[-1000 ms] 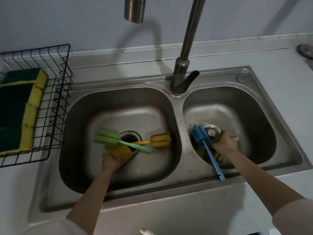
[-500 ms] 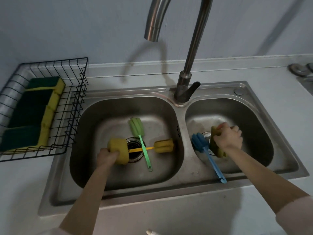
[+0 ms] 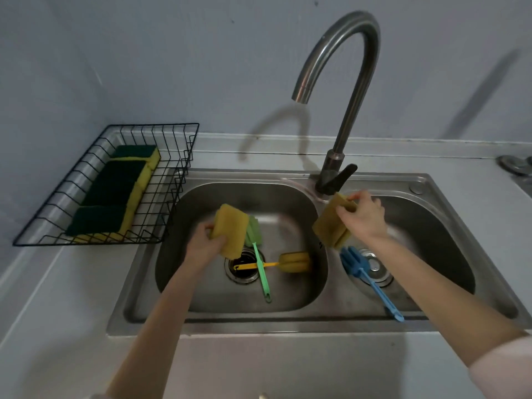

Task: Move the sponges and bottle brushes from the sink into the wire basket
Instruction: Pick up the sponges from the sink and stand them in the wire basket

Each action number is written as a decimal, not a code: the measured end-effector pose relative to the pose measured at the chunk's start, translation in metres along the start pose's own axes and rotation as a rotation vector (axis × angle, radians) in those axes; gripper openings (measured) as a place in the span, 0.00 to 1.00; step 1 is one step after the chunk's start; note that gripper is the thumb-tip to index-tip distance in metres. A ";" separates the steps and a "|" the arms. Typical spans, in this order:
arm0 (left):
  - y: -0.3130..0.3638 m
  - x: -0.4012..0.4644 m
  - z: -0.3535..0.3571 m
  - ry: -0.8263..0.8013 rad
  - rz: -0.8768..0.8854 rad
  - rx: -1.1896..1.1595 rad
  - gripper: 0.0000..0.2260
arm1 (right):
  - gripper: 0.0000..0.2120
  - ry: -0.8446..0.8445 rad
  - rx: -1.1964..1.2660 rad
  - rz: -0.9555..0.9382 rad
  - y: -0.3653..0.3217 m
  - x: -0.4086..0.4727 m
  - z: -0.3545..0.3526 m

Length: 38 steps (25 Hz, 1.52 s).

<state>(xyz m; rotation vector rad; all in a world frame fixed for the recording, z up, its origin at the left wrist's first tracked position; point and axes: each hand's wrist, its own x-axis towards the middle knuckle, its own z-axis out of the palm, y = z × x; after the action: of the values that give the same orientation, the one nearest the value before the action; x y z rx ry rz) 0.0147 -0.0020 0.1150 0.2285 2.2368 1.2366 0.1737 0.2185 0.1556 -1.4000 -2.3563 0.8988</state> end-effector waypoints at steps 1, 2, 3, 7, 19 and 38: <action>0.003 -0.006 -0.003 -0.001 0.024 -0.022 0.21 | 0.18 -0.011 0.053 -0.037 -0.011 -0.002 0.003; 0.006 -0.012 -0.007 0.006 0.046 -0.043 0.21 | 0.18 -0.016 0.112 -0.077 -0.023 -0.006 0.007; 0.009 -0.017 -0.011 0.014 0.075 -0.058 0.20 | 0.18 -0.017 0.177 -0.112 -0.035 -0.010 0.010; 0.021 -0.036 -0.031 0.084 0.195 -0.143 0.20 | 0.28 -0.043 0.381 -0.194 -0.082 -0.032 0.025; 0.016 -0.045 -0.094 0.428 0.400 -0.015 0.21 | 0.30 -0.917 1.010 0.045 -0.149 -0.067 0.067; 0.022 0.038 -0.198 0.561 0.335 0.096 0.20 | 0.16 -1.038 0.602 -0.064 -0.270 -0.002 0.134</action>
<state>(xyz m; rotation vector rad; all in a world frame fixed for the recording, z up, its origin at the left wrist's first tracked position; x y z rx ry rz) -0.1286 -0.1174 0.1992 0.3364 2.8292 1.5107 -0.0825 0.0724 0.2203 -0.6428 -2.2806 2.4813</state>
